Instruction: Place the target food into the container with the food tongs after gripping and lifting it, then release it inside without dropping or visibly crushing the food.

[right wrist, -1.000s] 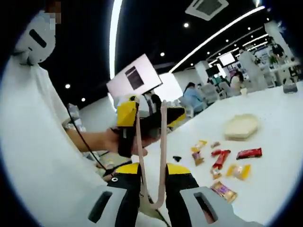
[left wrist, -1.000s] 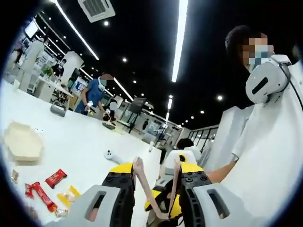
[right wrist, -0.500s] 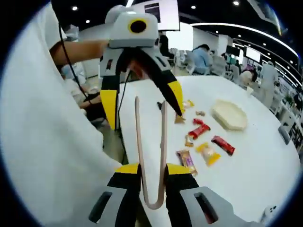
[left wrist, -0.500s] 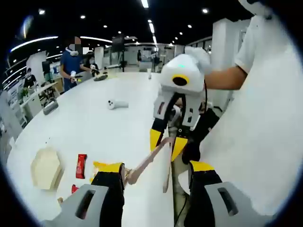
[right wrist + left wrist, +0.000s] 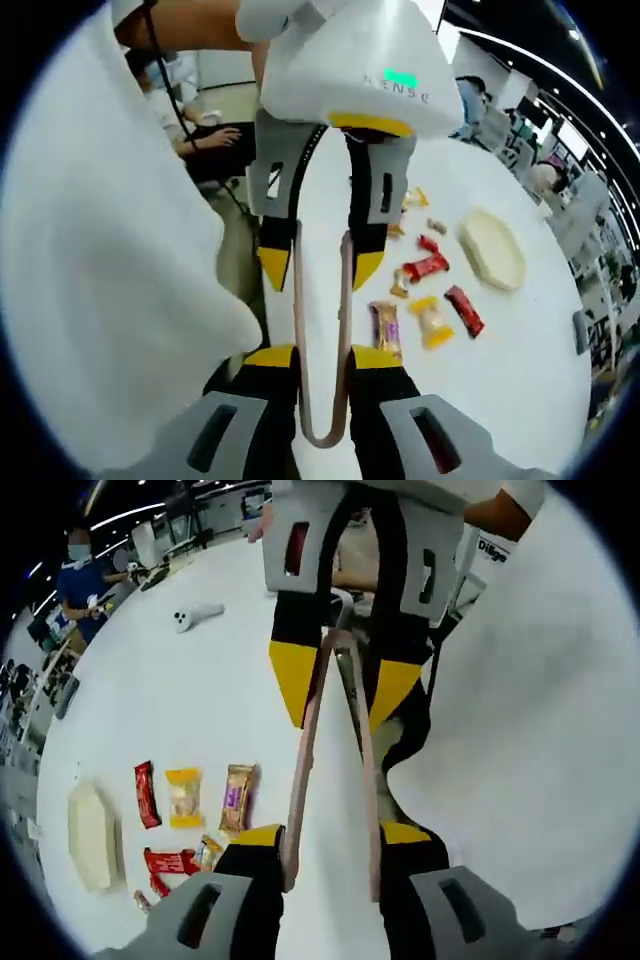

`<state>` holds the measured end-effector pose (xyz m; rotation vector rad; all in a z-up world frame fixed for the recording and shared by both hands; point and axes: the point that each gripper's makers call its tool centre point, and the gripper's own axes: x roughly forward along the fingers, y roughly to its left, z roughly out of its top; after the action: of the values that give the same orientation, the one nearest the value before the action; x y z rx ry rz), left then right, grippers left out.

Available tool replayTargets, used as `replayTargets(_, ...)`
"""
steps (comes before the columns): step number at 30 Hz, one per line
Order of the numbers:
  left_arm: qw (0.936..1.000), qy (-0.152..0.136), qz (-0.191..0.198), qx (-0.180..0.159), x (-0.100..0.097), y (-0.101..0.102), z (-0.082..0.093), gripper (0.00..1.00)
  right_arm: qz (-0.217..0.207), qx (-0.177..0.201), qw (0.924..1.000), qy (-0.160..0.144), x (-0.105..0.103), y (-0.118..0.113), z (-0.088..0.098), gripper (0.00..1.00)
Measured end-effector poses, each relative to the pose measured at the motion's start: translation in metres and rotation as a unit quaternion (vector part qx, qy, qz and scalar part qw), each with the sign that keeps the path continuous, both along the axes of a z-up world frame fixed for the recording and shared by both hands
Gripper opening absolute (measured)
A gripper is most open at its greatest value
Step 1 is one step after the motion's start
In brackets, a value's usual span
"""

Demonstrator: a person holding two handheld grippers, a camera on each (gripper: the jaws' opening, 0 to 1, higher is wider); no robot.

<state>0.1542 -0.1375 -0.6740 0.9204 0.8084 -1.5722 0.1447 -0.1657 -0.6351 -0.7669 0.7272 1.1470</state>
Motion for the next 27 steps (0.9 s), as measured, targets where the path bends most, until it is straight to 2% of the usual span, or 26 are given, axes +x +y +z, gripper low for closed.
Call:
replayTargets(3,1.0,0.003,0.004,0.002,-0.001,0.004,-0.003,0.26,0.008,0.007,0.9999,-0.002,0.0,0.002,0.004,0.18)
replayTargets(4,1.0,0.003,0.007,-0.003,-0.001,0.005,-0.002,0.24,0.02,0.009,0.9996,-0.016,0.002,0.003,0.005,0.18)
replayTargets(7,0.9999,0.004,0.008,-0.013,-0.001,0.006,0.0,0.21,0.017,0.029,0.9994,-0.002,0.001,0.004,0.006,0.17)
replayTargets(9,0.9998,0.007,0.004,-0.019,-0.003,0.006,0.001,0.26,0.026,0.031,0.9992,-0.001,-0.001,0.005,0.006,0.18)
replayTargets(12,0.9995,-0.005,-0.001,-0.031,-0.002,0.003,0.002,0.35,0.03,0.017,0.9994,-0.008,0.0,0.004,0.005,0.18)
replayTargets(14,0.9986,-0.02,-0.013,-0.048,0.0,0.0,0.008,0.38,0.025,0.012,0.9996,-0.003,0.002,0.003,0.004,0.19)
replayTargets(16,0.9979,-0.018,-0.013,-0.061,-0.001,-0.004,0.015,0.39,0.023,-0.001,0.9997,0.003,0.001,0.0,0.0,0.19)
replayTargets(18,0.9977,-0.011,-0.007,-0.067,-0.002,-0.007,0.021,0.4,0.03,-0.019,0.9994,-0.006,0.001,-0.002,-0.005,0.19)
replayTargets(20,0.998,-0.008,-0.009,-0.063,-0.004,-0.009,0.02,0.38,0.026,-0.01,0.9996,0.007,-0.003,0.001,-0.005,0.19)
replayTargets(21,0.9987,-0.005,-0.012,-0.05,-0.006,-0.01,0.016,0.37,0.023,0.001,0.9997,0.013,-0.005,0.005,-0.001,0.19)
replayTargets(23,0.9994,0.004,-0.011,-0.031,-0.01,-0.009,0.008,0.3,0.022,0.0,0.9997,0.006,-0.005,0.007,0.002,0.19)
replayTargets(27,0.9998,0.009,-0.004,-0.02,-0.013,-0.011,0.004,0.24,0.03,0.003,0.9995,0.007,-0.008,0.007,0.005,0.18)
